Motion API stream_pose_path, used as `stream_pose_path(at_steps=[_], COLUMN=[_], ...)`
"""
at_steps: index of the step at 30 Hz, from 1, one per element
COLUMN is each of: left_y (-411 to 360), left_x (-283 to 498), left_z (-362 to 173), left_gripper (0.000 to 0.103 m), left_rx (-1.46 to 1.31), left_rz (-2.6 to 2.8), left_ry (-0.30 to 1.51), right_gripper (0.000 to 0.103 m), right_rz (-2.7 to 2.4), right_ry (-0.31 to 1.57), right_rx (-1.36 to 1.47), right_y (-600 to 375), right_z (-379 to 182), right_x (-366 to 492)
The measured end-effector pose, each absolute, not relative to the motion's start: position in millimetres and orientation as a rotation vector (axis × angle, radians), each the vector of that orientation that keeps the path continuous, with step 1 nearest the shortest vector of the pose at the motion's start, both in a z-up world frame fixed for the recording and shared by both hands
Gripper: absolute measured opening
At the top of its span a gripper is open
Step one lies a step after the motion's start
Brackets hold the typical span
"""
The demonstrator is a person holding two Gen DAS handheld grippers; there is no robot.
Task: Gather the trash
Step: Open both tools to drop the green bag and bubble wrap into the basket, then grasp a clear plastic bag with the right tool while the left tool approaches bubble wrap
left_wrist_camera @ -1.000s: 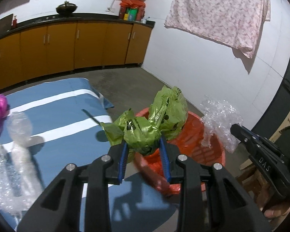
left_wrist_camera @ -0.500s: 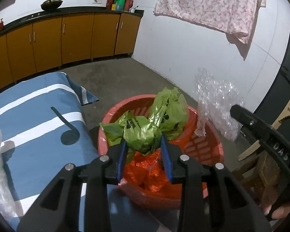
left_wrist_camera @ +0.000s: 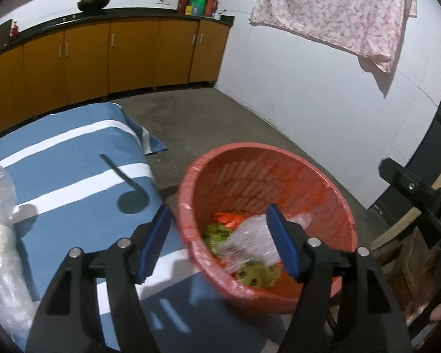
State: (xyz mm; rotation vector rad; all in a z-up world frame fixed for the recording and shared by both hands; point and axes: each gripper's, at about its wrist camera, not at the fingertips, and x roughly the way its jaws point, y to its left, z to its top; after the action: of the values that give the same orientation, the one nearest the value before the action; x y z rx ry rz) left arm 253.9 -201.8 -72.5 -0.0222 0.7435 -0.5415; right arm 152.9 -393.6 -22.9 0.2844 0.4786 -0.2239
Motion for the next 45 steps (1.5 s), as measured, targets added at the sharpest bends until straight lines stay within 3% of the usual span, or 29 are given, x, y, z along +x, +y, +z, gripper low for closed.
stream_pose_path(at_steps=[7, 15, 27, 33, 45], left_y=[-168, -103, 56, 121, 175], left_x=[243, 222, 179, 160, 146], left_z=[-58, -41, -40, -47, -56], left_gripper=[0.077, 0.08, 0.084, 0.084, 0.084], left_rx=[-0.036, -0.067, -0.101, -0.156, -0.229], left_rz=[-0.467, -0.348, -0.008, 0.128, 0.19], left_ry=[0.702, 0.659, 0.604, 0.604, 0.623], right_gripper=[0.066, 0.07, 0.07, 0.062, 0.058], right_rz=[-0.224, -0.152, 0.108, 0.233, 0.278], right_ry=[0.47, 0.483, 0.584, 0.654, 0.804], right_rx=[0.267, 0.221, 0.122, 0.09, 0.007], right_y=[-381, -340, -216, -148, -78], right_z=[-19, -19, -33, -46, -88], right_x=[148, 154, 187, 215, 263])
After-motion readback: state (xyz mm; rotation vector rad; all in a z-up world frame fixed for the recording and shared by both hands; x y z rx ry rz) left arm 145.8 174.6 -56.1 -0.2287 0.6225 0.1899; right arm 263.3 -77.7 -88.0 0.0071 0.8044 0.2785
